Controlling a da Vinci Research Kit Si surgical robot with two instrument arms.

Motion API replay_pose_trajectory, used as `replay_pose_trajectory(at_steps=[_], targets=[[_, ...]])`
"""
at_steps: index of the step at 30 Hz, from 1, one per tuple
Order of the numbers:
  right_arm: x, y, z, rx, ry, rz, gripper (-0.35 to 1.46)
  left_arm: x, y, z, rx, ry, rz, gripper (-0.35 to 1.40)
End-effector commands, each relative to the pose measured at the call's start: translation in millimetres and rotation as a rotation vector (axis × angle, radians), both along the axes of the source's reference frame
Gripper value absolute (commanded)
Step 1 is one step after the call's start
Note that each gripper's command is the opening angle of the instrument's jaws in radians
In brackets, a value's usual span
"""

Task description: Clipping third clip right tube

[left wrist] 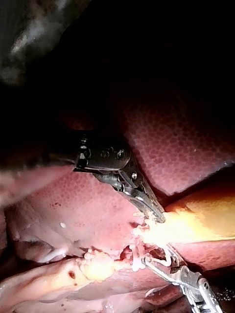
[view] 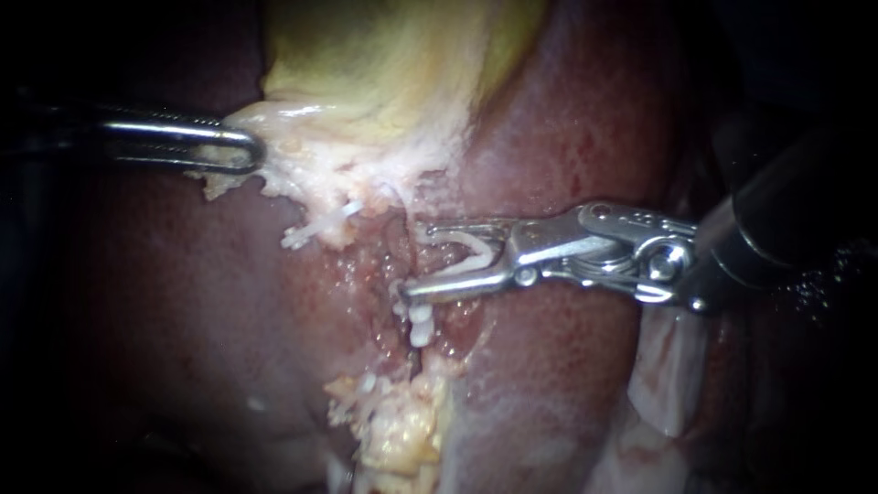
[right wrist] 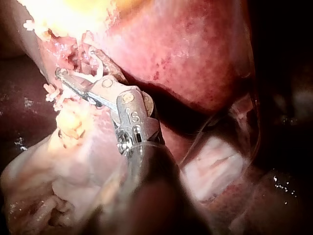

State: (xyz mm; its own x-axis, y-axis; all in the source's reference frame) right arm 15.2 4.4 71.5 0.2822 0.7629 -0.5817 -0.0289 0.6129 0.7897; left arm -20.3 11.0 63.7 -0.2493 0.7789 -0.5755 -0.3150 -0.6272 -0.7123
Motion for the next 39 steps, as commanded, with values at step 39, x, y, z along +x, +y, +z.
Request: replay_pose_trajectory(at_steps=[39], targets=[[2.1,1.0,-5.6,0.143,0.264,-0.017,0.47,-0.1,0.0,0.1,0.000,0.001,0.000,-0.35]])
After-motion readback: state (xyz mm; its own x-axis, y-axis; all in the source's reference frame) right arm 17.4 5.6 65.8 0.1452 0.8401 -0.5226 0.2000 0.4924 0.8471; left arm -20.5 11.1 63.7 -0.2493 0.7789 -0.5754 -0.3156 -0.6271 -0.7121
